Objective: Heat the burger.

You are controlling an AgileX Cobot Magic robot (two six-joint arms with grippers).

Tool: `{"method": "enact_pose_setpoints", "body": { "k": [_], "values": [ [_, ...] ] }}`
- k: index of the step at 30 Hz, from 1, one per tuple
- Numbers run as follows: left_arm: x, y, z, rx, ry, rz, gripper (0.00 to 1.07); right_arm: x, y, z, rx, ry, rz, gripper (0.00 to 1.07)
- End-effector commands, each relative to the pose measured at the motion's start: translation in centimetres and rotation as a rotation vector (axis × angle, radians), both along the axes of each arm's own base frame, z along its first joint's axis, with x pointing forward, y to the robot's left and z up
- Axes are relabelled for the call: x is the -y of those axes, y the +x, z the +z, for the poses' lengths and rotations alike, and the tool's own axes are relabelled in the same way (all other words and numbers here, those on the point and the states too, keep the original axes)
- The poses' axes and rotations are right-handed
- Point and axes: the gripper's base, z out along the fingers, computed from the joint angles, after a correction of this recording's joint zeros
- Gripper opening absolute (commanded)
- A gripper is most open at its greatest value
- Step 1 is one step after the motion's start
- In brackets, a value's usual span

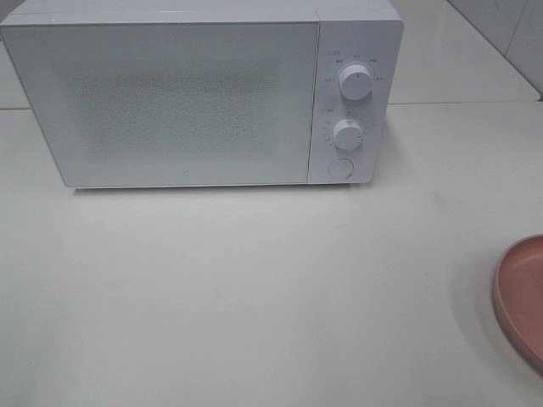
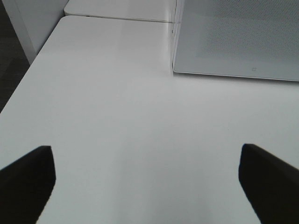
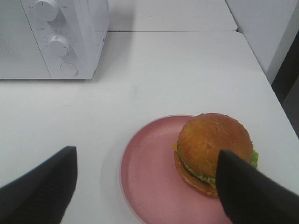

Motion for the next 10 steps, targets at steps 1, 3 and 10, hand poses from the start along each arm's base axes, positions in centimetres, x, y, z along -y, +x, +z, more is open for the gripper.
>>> {"method": "enact_pose_setpoints", "body": {
  "k": [1,3,10],
  "values": [
    [0.09,-0.31,0.06,0.037,0.002,0.0,1.0,0.06,-0.32,0.01,0.034,-0.003,-0.003,0.76],
    [0.09,-0.31,0.06,0.037,0.002,0.0,1.0,0.06,-0.32,0.01,0.034,-0.003,-0.003,0.76],
    [0.09,-0.31,0.06,0.037,0.002,0.0,1.0,0.06,-0.32,0.01,0.034,-0.003,-0.003,0.76]
  ]
}}
